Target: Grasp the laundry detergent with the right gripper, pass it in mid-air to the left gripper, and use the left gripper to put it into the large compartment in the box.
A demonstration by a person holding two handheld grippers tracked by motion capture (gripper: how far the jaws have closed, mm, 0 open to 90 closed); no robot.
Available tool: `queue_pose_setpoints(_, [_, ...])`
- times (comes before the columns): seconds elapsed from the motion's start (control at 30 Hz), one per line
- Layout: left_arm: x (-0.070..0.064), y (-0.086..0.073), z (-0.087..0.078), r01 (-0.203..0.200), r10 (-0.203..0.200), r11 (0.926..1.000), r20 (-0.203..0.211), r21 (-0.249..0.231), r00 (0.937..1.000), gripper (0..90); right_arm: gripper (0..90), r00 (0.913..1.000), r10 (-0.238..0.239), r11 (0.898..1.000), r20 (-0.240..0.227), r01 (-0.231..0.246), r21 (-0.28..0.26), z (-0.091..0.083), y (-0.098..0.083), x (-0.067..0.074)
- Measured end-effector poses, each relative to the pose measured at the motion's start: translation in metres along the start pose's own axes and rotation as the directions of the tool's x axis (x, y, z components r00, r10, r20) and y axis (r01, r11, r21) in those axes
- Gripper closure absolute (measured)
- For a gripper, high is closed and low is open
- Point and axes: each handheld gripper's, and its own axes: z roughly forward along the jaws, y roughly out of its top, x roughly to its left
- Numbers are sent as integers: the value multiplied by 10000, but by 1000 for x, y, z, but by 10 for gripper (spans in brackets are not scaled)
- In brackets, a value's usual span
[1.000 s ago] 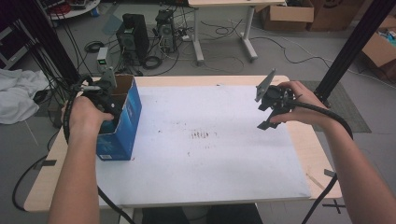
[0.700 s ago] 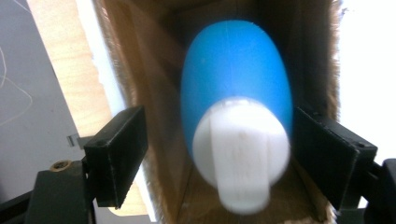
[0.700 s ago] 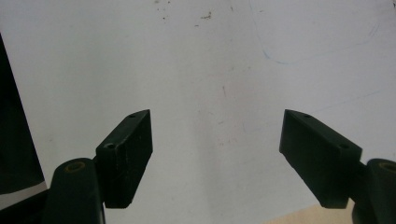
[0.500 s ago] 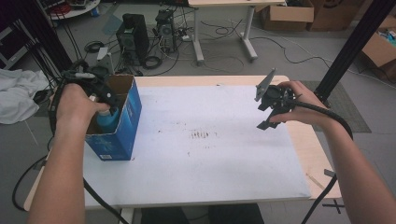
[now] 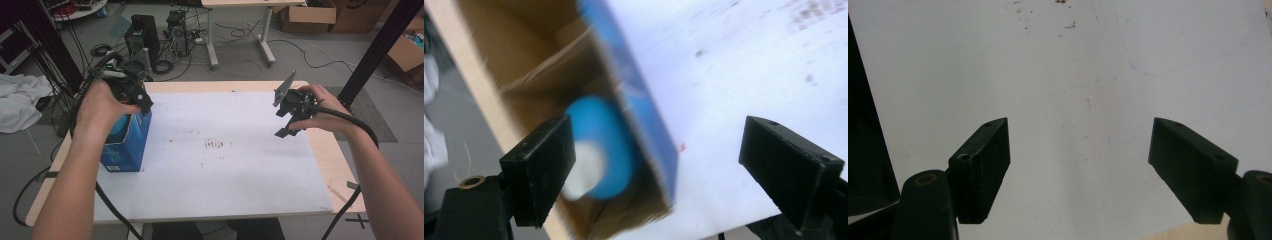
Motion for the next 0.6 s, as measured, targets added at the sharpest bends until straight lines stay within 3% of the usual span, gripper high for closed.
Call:
queue_pose_setpoints(0.13, [-26,12,5,-675,680,9975,218,-209,9974,155,240,10000,45,10000,-18,-45,39,1,-2,0])
queue_pose_setpoints(0.3, [-51,26,12,-1447,1458,9890,392,-291,9885,154,238,10000,16,10000,-12,-16,54,0,-2,1])
queue_pose_setpoints(0.6, [-80,49,25,-2217,2278,9722,834,-756,9701,154,237,10000,21,9999,-55,-20,109,2,-2,2])
